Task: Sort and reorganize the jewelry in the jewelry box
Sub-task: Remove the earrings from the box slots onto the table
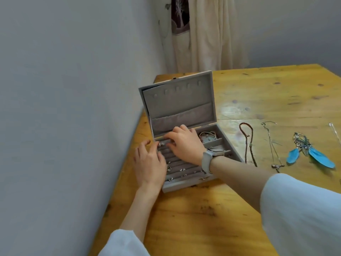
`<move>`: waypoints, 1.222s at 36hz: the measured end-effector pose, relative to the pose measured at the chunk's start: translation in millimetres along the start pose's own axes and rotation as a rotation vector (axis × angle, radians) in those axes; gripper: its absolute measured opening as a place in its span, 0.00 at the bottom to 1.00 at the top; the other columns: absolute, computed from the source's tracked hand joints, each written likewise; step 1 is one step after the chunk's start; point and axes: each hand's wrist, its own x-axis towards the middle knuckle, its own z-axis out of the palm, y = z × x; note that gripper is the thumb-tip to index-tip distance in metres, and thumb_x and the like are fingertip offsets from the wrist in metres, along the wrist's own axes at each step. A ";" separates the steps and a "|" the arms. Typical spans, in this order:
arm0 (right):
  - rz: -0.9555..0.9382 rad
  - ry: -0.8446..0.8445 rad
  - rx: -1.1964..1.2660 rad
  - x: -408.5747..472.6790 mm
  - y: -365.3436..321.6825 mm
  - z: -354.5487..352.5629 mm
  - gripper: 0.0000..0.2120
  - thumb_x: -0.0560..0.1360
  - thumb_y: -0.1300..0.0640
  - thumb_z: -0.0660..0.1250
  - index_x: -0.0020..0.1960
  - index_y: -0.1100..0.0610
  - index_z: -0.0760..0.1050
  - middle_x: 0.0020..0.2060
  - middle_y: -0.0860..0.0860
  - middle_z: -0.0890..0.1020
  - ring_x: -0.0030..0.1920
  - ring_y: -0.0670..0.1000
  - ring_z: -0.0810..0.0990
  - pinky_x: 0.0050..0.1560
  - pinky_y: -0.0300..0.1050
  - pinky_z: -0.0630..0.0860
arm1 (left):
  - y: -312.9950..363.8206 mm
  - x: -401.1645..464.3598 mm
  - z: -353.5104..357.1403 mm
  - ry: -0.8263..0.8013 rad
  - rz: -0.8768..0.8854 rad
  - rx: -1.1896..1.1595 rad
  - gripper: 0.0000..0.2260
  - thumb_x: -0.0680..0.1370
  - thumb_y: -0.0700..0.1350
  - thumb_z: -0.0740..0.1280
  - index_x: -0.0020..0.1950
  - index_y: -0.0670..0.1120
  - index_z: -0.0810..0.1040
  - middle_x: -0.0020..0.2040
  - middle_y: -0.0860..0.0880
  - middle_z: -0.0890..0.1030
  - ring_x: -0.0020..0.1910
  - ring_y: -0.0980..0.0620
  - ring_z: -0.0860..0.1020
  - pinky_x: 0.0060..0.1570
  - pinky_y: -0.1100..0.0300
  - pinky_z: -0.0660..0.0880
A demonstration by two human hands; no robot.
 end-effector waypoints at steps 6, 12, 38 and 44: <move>-0.007 0.037 -0.021 7.8 -3.7 12.9 0.12 0.76 0.53 0.60 0.58 0.52 0.74 0.56 0.52 0.76 0.60 0.55 0.68 0.56 0.51 0.62 | -0.4 -1.8 4.1 0.024 -0.005 0.005 0.16 0.77 0.41 0.63 0.64 0.45 0.75 0.62 0.43 0.73 0.63 0.45 0.69 0.58 0.51 0.68; 0.038 0.135 0.092 4.3 3.7 3.8 0.08 0.76 0.53 0.61 0.53 0.54 0.75 0.51 0.49 0.79 0.57 0.52 0.70 0.53 0.48 0.61 | 0.5 8.9 2.3 -0.100 0.021 0.136 0.16 0.79 0.46 0.59 0.67 0.48 0.72 0.69 0.46 0.67 0.68 0.47 0.62 0.62 0.50 0.63; 0.093 0.299 0.443 -175.5 35.9 -23.7 0.07 0.71 0.65 0.68 0.49 0.58 0.76 0.40 0.44 0.75 0.42 0.42 0.71 0.44 0.33 0.71 | 54.4 -109.0 -19.6 -0.031 0.044 -0.521 0.04 0.75 0.40 0.67 0.49 0.45 0.78 0.45 0.53 0.77 0.44 0.61 0.73 0.46 0.76 0.67; 0.090 0.250 0.281 -182.3 33.1 -15.1 0.04 0.71 0.62 0.69 0.45 0.57 0.78 0.39 0.50 0.79 0.42 0.48 0.71 0.42 0.39 0.69 | 59.6 -124.5 -10.7 -0.133 0.020 -0.413 0.04 0.75 0.41 0.68 0.49 0.45 0.80 0.45 0.53 0.79 0.47 0.56 0.74 0.47 0.73 0.65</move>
